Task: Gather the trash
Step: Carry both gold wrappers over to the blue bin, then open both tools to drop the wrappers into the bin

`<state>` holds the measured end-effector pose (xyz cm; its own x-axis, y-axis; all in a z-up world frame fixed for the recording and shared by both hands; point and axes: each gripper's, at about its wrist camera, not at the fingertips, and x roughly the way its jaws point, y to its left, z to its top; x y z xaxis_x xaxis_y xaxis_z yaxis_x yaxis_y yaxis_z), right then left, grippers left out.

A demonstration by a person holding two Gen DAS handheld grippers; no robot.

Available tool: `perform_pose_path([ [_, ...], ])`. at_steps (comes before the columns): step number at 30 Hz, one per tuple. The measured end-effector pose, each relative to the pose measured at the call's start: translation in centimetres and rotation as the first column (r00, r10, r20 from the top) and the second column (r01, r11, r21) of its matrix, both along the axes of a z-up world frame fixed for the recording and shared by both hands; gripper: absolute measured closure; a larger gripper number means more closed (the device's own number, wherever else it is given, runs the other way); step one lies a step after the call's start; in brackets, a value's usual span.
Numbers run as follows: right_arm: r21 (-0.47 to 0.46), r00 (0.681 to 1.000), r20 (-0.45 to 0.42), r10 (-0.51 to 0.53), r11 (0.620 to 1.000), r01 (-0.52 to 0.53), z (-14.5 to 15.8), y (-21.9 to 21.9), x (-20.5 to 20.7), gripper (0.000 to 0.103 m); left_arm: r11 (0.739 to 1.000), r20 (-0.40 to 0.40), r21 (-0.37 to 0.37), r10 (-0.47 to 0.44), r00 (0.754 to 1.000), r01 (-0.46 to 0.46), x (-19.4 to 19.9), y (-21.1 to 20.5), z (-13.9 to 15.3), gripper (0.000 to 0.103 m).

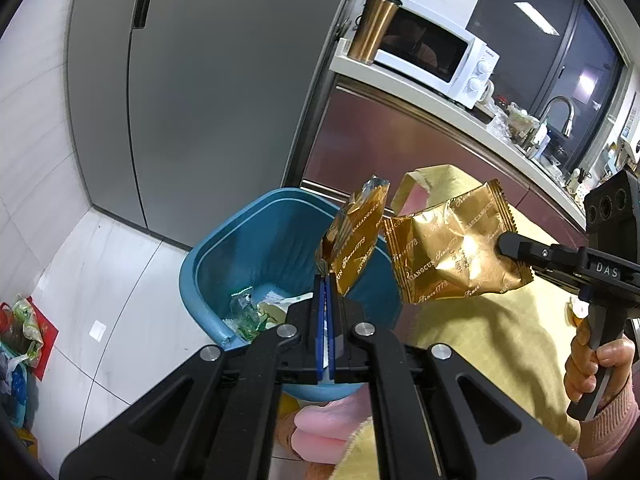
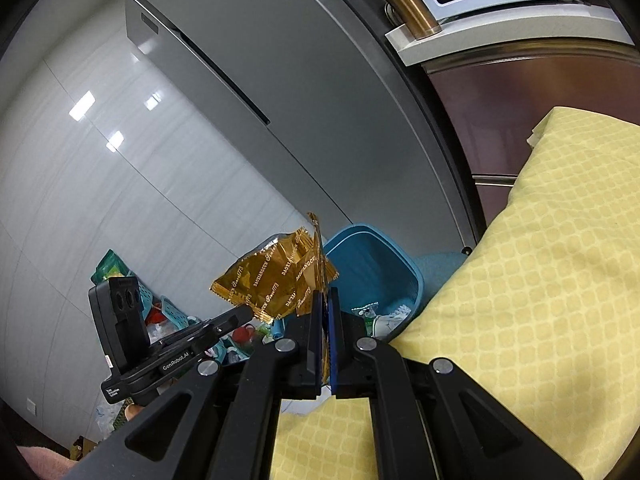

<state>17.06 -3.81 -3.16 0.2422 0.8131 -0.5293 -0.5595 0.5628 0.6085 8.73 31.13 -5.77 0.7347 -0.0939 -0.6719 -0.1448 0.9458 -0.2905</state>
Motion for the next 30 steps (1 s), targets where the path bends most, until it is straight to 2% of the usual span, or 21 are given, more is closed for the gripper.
perform_pose_path([
  [16, -0.121, 0.999, -0.031, 0.026, 0.992, -0.029, -2.2, 4.2, 1.5, 0.101, 0.998, -0.105, -0.018, 0.055, 0.993, -0.057, 1.3, 2.2, -4.1, 0.102],
  [30, -0.180, 0.996, -0.073, 0.053, 0.982, -0.066, -3.9, 7.4, 2.3, 0.099, 0.997, -0.151, -0.023, 0.075, 0.986, -0.079, 3.6, 2.2, -5.9, 0.101],
])
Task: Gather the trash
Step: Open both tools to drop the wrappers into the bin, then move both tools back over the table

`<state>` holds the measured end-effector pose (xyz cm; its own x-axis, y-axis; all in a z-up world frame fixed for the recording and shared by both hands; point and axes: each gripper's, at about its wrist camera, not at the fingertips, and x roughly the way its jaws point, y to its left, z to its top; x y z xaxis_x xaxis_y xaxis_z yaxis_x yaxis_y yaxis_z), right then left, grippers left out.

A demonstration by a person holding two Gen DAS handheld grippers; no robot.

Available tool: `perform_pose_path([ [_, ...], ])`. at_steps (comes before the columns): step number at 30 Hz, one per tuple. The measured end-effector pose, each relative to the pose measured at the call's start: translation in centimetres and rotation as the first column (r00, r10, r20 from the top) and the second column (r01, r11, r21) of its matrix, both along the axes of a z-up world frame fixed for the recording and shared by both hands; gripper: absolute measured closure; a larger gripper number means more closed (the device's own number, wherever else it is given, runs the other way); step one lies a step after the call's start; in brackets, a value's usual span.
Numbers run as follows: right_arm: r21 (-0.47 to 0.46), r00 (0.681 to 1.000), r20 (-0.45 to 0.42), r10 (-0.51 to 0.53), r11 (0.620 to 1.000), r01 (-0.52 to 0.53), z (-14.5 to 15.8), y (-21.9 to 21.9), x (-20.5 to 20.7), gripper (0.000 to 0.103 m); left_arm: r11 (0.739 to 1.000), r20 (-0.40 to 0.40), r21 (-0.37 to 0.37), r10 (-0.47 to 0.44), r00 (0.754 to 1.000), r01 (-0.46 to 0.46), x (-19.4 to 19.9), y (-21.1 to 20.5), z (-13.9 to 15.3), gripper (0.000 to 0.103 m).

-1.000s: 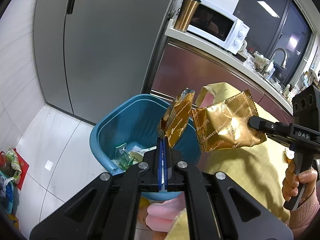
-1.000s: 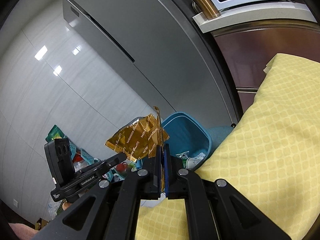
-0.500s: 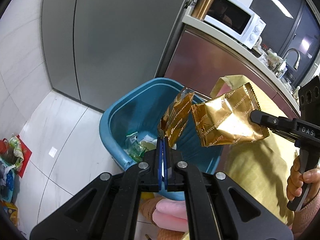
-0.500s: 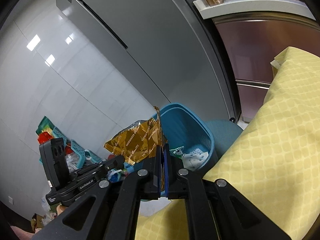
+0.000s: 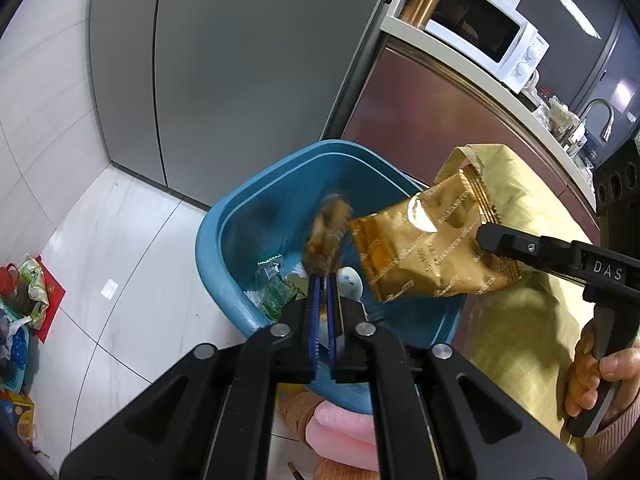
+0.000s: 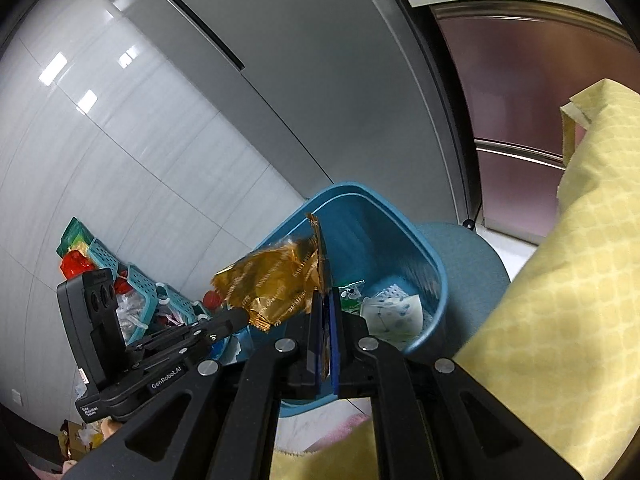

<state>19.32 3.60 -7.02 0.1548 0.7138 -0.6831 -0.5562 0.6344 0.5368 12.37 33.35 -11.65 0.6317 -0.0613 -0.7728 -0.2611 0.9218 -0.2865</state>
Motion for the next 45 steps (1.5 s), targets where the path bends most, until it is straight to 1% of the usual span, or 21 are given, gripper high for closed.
perform_pose_path([
  [3, -0.006, 1.000, 0.000, 0.002, 1.000, -0.002, -0.1, 0.3, 0.0, 0.096, 1.000, -0.002, -0.001, -0.004, 1.000, 0.004, 0.4, -0.2, -0.1, 0.101],
  [4, -0.005, 1.000, 0.002, 0.000, 1.000, 0.000, 0.0, 0.4, -0.1, 0.096, 1.000, -0.002, -0.005, -0.004, 1.000, 0.004, 0.5, -0.3, -0.2, 0.098],
  [5, -0.007, 1.000, 0.003, -0.002, 1.000, 0.002, -0.1, 0.3, -0.1, 0.094, 1.000, -0.005, -0.012, -0.006, 1.000, 0.005, 0.7, -0.3, -0.3, 0.093],
  [6, -0.006, 1.000, 0.002, -0.005, 1.000, 0.005, -0.1, 0.2, -0.1, 0.090, 1.000, -0.008, -0.019, -0.007, 1.000, 0.007, 0.7, -0.3, -0.5, 0.092],
  [9, 0.000, 1.000, -0.001, -0.015, 1.000, 0.015, -0.2, 0.2, -0.2, 0.088, 0.999, -0.017, -0.043, -0.011, 1.000, 0.010, 0.8, -0.4, -0.9, 0.092],
  [12, 0.006, 1.000, -0.002, -0.021, 1.000, 0.021, -0.1, -0.5, -0.4, 0.086, 0.999, -0.005, -0.046, -0.019, 1.000, 0.019, 0.5, -0.7, -0.9, 0.092],
  [15, 0.011, 1.000, 0.002, -0.024, 1.000, 0.024, 0.1, -1.2, -0.6, 0.084, 0.998, 0.026, -0.040, -0.041, 0.999, 0.042, -0.1, -1.3, -0.2, 0.089],
  [16, 0.017, 1.000, 0.002, -0.025, 1.000, 0.025, 0.2, -1.6, -0.8, 0.084, 0.998, 0.038, -0.034, -0.048, 0.998, 0.050, -0.3, -1.6, 0.2, 0.086],
  [19, 0.030, 1.000, 0.013, -0.028, 0.999, 0.028, 0.8, -2.5, -1.4, 0.078, 0.996, 0.079, -0.019, -0.080, 0.994, 0.082, -0.9, -2.7, 1.4, 0.084],
  [23, 0.051, 0.999, 0.033, -0.032, 0.998, 0.030, 2.0, -4.0, -2.4, 0.075, 0.991, 0.133, -0.013, -0.129, 0.983, 0.132, -1.5, -4.2, 2.9, 0.079],
  [27, 0.068, 0.996, 0.075, -0.043, 0.997, 0.038, 3.4, -6.1, -3.4, 0.074, 0.982, 0.173, -0.013, -0.185, 0.967, 0.190, -2.1, -5.9, 4.2, 0.078],
  [32, 0.098, 0.987, 0.139, -0.080, 0.993, 0.066, 5.8, -9.5, -5.1, 0.073, 0.961, 0.206, 0.000, -0.272, 0.940, 0.277, -3.0, -9.0, 5.5, 0.076],
  [35, 0.113, 0.978, 0.174, -0.117, 0.989, 0.098, 7.0, -12.3, -6.2, 0.069, 0.938, 0.222, 0.009, -0.340, 0.914, 0.347, -3.3, -11.6, 6.0, 0.075],
  [37, 0.127, 0.971, 0.186, -0.152, 0.983, 0.130, 7.6, -14.6, -6.8, 0.068, 0.922, 0.231, 0.003, -0.378, 0.897, 0.387, -3.6, -13.1, 6.2, 0.073],
  [40, 0.135, 0.953, 0.200, -0.230, 0.969, 0.205, 8.0, -18.4, -7.8, 0.068, 0.891, 0.238, -0.002, -0.441, 0.866, 0.454, -3.7, -15.9, 6.2, 0.073],
  [42, 0.129, 0.932, 0.212, -0.293, 0.954, 0.271, 8.0, -21.2, -8.6, 0.068, 0.867, 0.239, -0.008, -0.483, 0.843, 0.499, -3.8, -17.8, 6.1, 0.073],
  [43, 0.125, 0.923, 0.216, -0.319, 0.946, 0.298, 7.9, -22.4, -8.8, 0.068, 0.852, 0.239, -0.011, -0.505, 0.829, 0.523, -3.8, -19.0, 6.1, 0.073],
  [44, 0.120, 0.912, 0.221, -0.346, 0.938, 0.326, 7.9, -23.6, -9.2, 0.068, 0.830, 0.240, -0.017, -0.538, 0.808, 0.558, -3.8, -20.5, 6.0, 0.072],
  [45, 0.113, 0.900, 0.226, -0.372, 0.928, 0.355, 7.7, -24.8, -9.6, 0.068, 0.819, 0.241, -0.018, -0.553, 0.798, 0.573, -3.8, -21.3, 6.0, 0.072],
])
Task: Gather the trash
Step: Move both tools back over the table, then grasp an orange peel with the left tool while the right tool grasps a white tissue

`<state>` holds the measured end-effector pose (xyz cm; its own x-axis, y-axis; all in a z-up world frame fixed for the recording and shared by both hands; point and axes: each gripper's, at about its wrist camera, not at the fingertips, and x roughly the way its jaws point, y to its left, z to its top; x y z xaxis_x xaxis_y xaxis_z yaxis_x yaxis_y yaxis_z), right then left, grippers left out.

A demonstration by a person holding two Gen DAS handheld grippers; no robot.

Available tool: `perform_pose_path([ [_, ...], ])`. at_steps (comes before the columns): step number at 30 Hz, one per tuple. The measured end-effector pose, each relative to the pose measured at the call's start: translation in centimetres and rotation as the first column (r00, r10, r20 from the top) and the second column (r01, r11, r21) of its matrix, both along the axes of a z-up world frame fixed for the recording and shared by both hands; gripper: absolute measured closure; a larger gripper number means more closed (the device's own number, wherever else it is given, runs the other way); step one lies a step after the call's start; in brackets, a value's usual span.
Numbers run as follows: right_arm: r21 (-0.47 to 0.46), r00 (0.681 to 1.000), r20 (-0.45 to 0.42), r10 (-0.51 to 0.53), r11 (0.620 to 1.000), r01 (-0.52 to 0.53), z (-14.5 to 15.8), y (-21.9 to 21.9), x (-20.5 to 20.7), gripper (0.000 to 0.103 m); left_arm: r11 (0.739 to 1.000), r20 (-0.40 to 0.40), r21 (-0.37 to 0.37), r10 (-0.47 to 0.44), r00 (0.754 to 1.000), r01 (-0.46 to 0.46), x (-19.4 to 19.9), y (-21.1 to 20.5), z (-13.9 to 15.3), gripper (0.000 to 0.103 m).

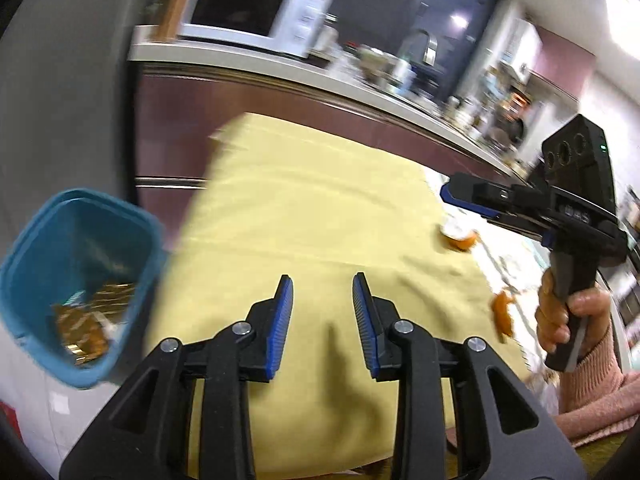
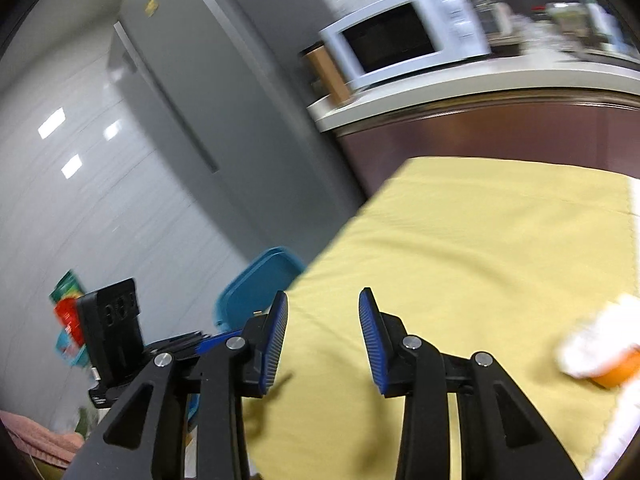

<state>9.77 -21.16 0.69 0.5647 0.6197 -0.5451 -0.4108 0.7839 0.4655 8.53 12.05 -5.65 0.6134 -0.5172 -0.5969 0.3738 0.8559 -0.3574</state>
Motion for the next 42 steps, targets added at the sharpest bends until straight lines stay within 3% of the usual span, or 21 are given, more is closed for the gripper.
perform_pose_path([
  [6, -0.039, 0.975, 0.014, -0.224, 0.974, 0.224, -0.7, -8.1, -2.8, 0.068, 0.978, -0.008, -0.015, -0.206, 0.978, 0.206, -0.7, -8.0, -0.1, 0.068],
  [12, -0.082, 0.910, 0.022, -0.415, 0.906, 0.415, -2.1, -15.1, -5.8, 0.061, 0.912, -0.028, -0.035, -0.409, 0.912, 0.408, -2.1, -15.8, -0.4, 0.059],
  [17, -0.107, 0.844, -0.002, -0.537, 0.839, 0.534, -3.8, -20.1, -8.4, 0.059, 0.878, -0.059, -0.014, -0.478, 0.876, 0.478, -2.3, -20.1, -1.3, 0.057],
  [19, -0.119, 0.822, -0.010, -0.569, 0.817, 0.564, -4.4, -21.1, -9.1, 0.052, 0.868, -0.079, -0.006, -0.495, 0.865, 0.496, -2.2, -21.4, -2.0, 0.056],
  [23, -0.143, 0.792, -0.037, -0.609, 0.788, 0.599, -5.9, -22.8, -10.1, 0.047, 0.855, -0.109, 0.014, -0.514, 0.851, 0.519, -1.8, -23.5, -3.0, 0.056],
  [28, -0.161, 0.800, -0.075, -0.595, 0.799, 0.579, -7.4, -23.0, -10.2, 0.046, 0.844, -0.141, 0.043, -0.524, 0.840, 0.534, -1.6, -25.1, -3.9, 0.061],
  [37, -0.218, 0.814, -0.062, -0.577, 0.804, 0.553, -7.8, -21.4, -9.6, 0.045, 0.841, -0.143, 0.090, -0.520, 0.842, 0.534, -1.9, -26.4, -4.2, 0.083],
  [40, -0.264, 0.813, -0.042, -0.581, 0.791, 0.552, -7.8, -20.7, -9.3, 0.052, 0.843, -0.137, 0.100, -0.515, 0.846, 0.529, -2.1, -26.4, -3.9, 0.087],
  [42, -0.282, 0.809, -0.036, -0.586, 0.783, 0.555, -7.8, -20.5, -9.2, 0.062, 0.844, -0.132, 0.107, -0.512, 0.849, 0.526, -2.2, -26.4, -3.9, 0.087],
])
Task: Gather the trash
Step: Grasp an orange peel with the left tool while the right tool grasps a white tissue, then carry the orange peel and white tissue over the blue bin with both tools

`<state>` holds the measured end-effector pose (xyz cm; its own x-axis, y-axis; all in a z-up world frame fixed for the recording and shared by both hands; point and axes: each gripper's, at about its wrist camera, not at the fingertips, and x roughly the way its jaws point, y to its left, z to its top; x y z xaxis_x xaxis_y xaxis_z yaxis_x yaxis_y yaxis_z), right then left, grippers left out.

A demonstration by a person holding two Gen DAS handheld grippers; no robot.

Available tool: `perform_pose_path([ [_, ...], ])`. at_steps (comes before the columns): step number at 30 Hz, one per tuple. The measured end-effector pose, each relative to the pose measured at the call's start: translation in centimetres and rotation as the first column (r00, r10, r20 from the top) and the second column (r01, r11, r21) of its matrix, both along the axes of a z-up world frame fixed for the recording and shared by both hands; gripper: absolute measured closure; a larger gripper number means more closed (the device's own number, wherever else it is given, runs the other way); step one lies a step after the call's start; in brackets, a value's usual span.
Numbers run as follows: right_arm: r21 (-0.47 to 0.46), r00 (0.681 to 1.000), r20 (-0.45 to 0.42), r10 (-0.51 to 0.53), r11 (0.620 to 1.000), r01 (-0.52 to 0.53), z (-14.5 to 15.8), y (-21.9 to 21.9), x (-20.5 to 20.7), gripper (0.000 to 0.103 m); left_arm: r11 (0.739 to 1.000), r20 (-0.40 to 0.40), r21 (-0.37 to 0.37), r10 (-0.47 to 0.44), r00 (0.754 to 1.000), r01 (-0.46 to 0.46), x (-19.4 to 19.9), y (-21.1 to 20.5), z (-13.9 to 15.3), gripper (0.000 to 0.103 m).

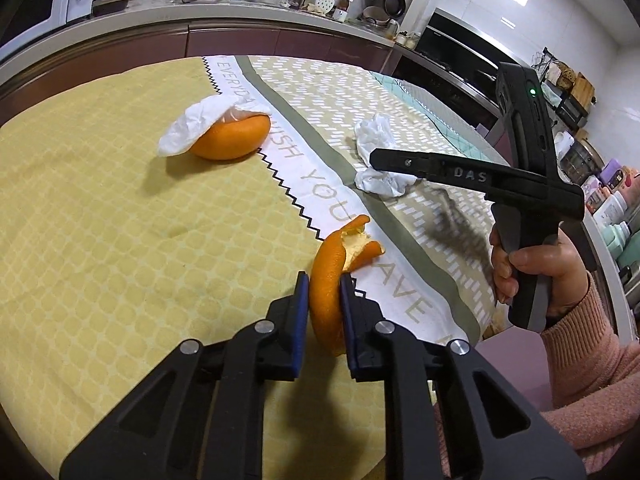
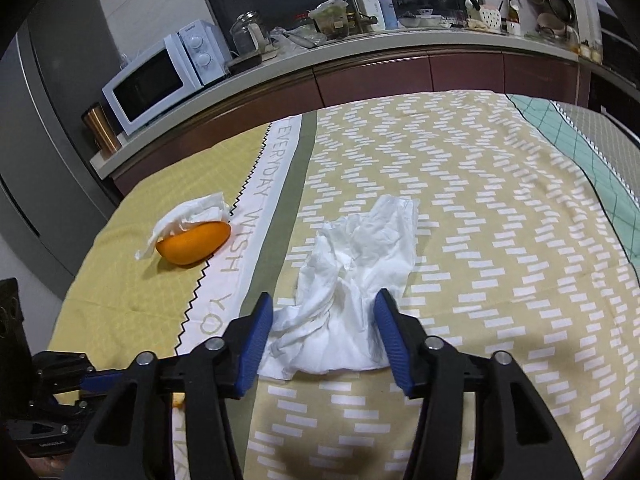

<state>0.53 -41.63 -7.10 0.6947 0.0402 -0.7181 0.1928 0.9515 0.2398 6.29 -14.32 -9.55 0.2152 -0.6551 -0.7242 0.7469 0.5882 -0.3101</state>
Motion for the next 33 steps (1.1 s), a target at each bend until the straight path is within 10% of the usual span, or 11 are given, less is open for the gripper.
perform_pose_path([
  [3, 0.013, 1.000, -0.003, -0.009, 1.000, 0.009, -0.1, -0.5, 0.1, 0.084, 1.000, 0.004, -0.001, 0.005, 1.000, -0.005, -0.1, -0.1, 0.0, 0.087],
  [9, 0.072, 0.999, 0.039, 0.004, 0.997, -0.007, 0.3, -0.7, -0.3, 0.097, 0.999, 0.008, -0.018, 0.029, 1.000, -0.028, 0.2, 1.0, 0.3, 0.088],
  [33, 0.154, 0.920, 0.224, 0.321, 0.921, -0.359, 4.6, 9.6, 1.8, 0.098, 0.965, 0.025, -0.060, 0.259, 0.966, -0.257, 2.1, 11.1, 2.4, 0.088],
])
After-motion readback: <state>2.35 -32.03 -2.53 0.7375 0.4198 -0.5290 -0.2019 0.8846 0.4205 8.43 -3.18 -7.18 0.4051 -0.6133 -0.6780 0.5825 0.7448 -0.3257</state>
